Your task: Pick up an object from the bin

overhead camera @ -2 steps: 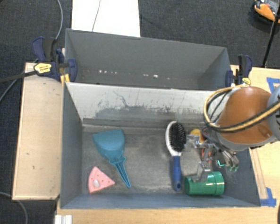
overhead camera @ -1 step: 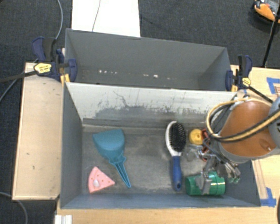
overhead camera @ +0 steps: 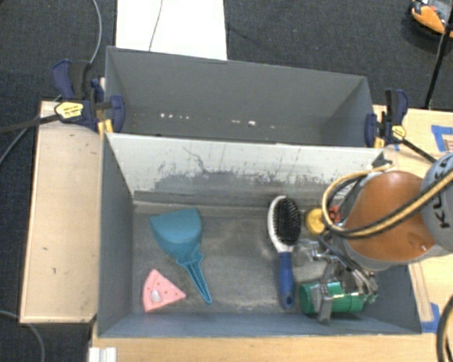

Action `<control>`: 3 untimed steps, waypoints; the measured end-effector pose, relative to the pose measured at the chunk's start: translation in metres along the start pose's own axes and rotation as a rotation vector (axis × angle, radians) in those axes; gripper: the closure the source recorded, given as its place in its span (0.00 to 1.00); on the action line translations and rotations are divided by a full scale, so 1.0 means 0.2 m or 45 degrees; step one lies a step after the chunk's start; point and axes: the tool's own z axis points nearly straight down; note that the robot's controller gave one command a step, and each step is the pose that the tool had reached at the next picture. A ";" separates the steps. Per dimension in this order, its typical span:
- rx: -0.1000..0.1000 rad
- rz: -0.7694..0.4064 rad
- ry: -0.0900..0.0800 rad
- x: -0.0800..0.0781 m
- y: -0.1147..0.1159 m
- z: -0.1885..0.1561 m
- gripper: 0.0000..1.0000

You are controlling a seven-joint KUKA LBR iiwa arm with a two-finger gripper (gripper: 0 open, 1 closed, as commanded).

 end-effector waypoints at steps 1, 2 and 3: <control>0.000 0.011 -0.005 -0.04 0.11 0.01 0.00; -0.004 -0.010 -0.006 -0.05 0.17 0.03 0.00; -0.001 0.040 0.017 -0.21 0.20 0.04 0.00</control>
Offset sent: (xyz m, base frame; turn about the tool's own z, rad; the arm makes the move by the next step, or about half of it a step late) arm 0.0028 0.0263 -0.0072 -0.0371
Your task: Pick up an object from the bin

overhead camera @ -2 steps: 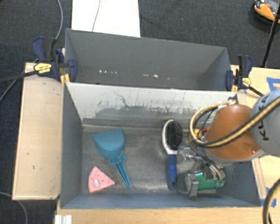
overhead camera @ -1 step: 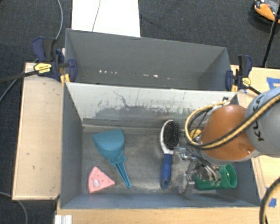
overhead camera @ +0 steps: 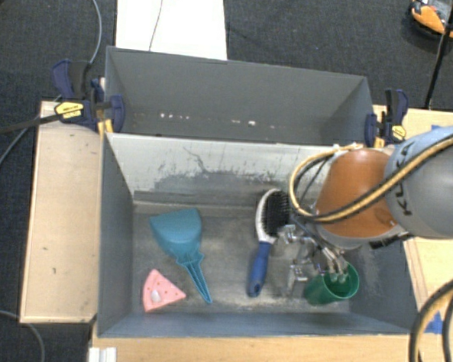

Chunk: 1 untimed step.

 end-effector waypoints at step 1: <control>0.002 -0.061 -0.016 -0.11 0.11 -0.03 0.00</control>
Offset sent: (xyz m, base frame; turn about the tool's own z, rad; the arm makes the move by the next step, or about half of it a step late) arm 0.0161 0.0658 0.0002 -0.2363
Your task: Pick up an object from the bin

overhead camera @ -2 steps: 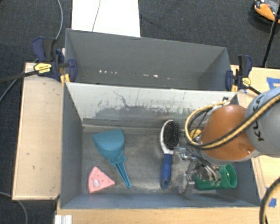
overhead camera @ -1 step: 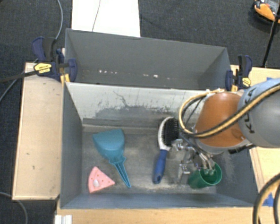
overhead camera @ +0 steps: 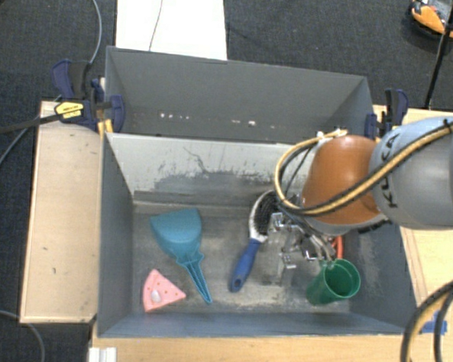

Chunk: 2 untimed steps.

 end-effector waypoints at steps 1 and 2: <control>0.003 -0.201 -0.003 -0.02 0.13 0.00 0.00; 0.003 -0.231 -0.002 -0.02 0.16 0.00 0.00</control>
Offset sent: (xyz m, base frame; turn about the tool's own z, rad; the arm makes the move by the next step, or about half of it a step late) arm -0.0084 0.0531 -0.0040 -0.2161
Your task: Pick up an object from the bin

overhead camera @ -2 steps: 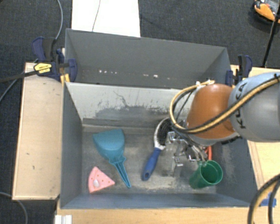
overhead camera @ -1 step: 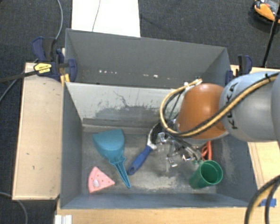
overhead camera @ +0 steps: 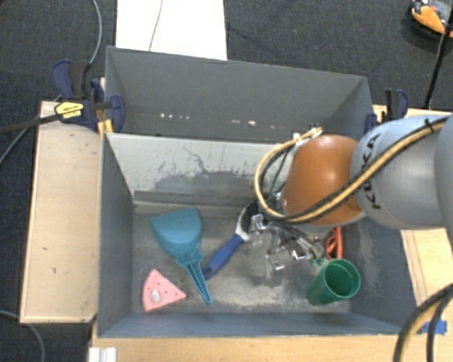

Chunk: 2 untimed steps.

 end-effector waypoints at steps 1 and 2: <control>-0.008 -0.086 0.017 -0.06 0.05 -0.14 0.00; 0.001 -0.170 -0.012 -0.15 0.12 -0.24 0.00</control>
Offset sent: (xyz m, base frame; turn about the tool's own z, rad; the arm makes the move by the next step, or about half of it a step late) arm 0.0224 0.0573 0.0047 -0.1074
